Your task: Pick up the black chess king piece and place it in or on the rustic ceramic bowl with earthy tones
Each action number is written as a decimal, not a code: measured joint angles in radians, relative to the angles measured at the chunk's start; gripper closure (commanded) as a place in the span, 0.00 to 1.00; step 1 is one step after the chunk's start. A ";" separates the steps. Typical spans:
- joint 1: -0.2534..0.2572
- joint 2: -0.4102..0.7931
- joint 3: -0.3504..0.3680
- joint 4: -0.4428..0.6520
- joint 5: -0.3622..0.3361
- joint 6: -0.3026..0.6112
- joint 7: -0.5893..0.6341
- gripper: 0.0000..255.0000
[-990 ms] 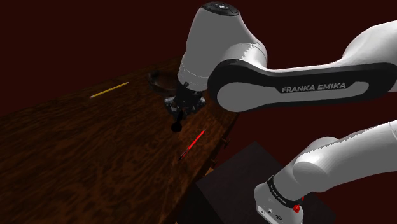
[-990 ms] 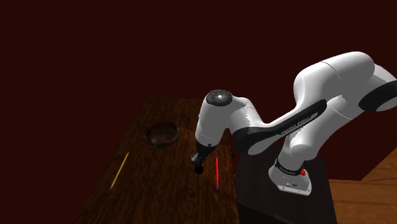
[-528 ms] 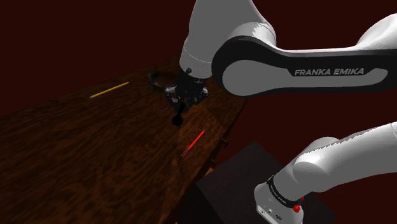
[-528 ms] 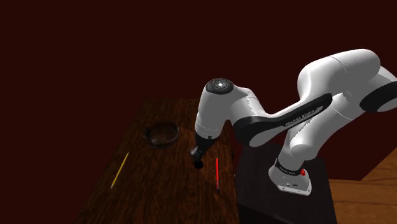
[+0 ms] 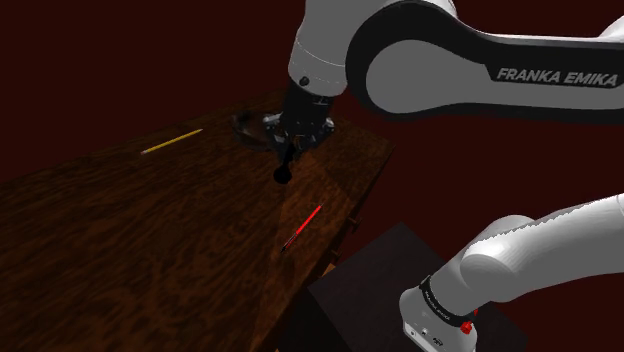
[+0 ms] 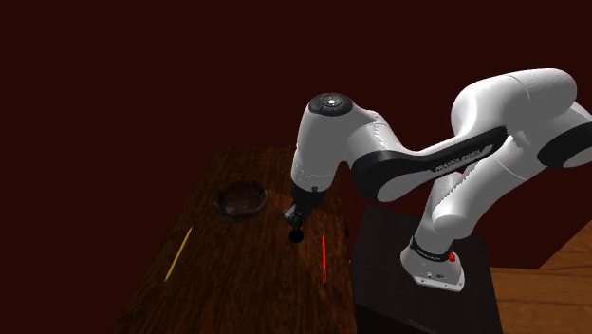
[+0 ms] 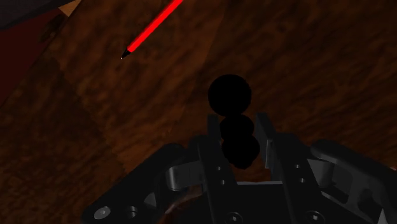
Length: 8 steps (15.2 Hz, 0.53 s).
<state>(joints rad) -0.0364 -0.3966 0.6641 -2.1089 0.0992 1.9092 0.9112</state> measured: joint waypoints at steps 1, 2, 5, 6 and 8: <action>-0.001 0.001 -0.002 0.015 -0.001 -0.014 -0.001 1.00; -0.001 0.000 -0.003 0.026 -0.002 -0.026 -0.001 1.00; -0.005 0.004 -0.008 0.065 -0.005 -0.062 -0.005 1.00; -0.006 0.005 -0.009 0.080 -0.007 -0.076 -0.006 1.00; -0.007 0.005 -0.013 0.109 -0.008 -0.104 -0.008 1.00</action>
<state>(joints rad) -0.0437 -0.3911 0.6510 -1.9997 0.0911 1.8048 0.9037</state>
